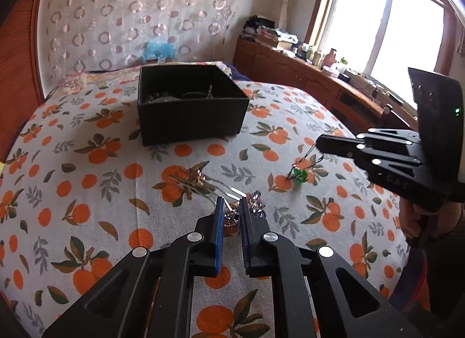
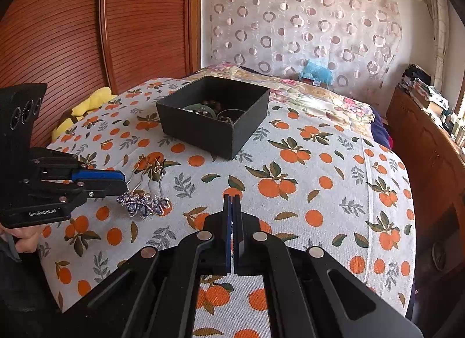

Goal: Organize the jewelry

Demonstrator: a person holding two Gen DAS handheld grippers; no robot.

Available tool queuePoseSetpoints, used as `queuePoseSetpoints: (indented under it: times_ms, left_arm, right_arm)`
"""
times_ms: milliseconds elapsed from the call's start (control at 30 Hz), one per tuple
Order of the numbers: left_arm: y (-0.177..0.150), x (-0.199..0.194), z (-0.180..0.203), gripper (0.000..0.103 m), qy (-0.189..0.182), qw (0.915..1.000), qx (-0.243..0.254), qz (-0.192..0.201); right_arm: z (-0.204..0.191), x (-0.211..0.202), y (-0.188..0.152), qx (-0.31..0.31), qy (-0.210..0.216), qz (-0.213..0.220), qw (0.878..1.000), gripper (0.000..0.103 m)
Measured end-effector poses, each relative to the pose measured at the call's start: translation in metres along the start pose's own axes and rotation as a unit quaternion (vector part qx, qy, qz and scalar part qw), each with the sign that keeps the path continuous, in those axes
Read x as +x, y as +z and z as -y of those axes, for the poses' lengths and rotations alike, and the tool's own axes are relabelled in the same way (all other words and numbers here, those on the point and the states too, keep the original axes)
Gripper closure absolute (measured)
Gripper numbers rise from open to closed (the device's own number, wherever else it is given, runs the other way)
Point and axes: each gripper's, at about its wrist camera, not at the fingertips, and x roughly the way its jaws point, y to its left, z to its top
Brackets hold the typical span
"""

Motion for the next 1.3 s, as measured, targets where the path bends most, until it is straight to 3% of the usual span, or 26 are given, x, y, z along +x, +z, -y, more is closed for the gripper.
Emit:
queuePoseSetpoints:
  times_ms: [367, 933, 1100, 1133, 1300]
  left_arm:
    - [0.008, -0.021, -0.002, 0.095, -0.011, 0.9998, 0.000, 0.016]
    - [0.044, -0.044, -0.065, 0.096, -0.046, 0.9962, -0.070, 0.025]
    - [0.052, -0.048, -0.066, 0.097, -0.030, 0.9972, -0.059, 0.035]
    - [0.054, -0.048, -0.065, 0.103, -0.027, 0.9974, -0.056, 0.036]
    - [0.065, -0.052, -0.061, 0.103, -0.013, 0.9980, -0.039, 0.049]
  right_arm:
    - [0.000, 0.000, 0.001, 0.001, 0.000, 0.000, 1.000, 0.102]
    - [-0.005, 0.004, 0.003, -0.001, 0.004, 0.002, 1.000, 0.102]
    - [-0.007, 0.004, 0.005, -0.003, 0.005, 0.003, 1.000, 0.102]
    - [-0.008, 0.004, 0.007, -0.004, 0.006, 0.004, 1.000, 0.102]
    - [-0.009, -0.005, 0.023, -0.008, 0.007, 0.024, 1.000, 0.102]
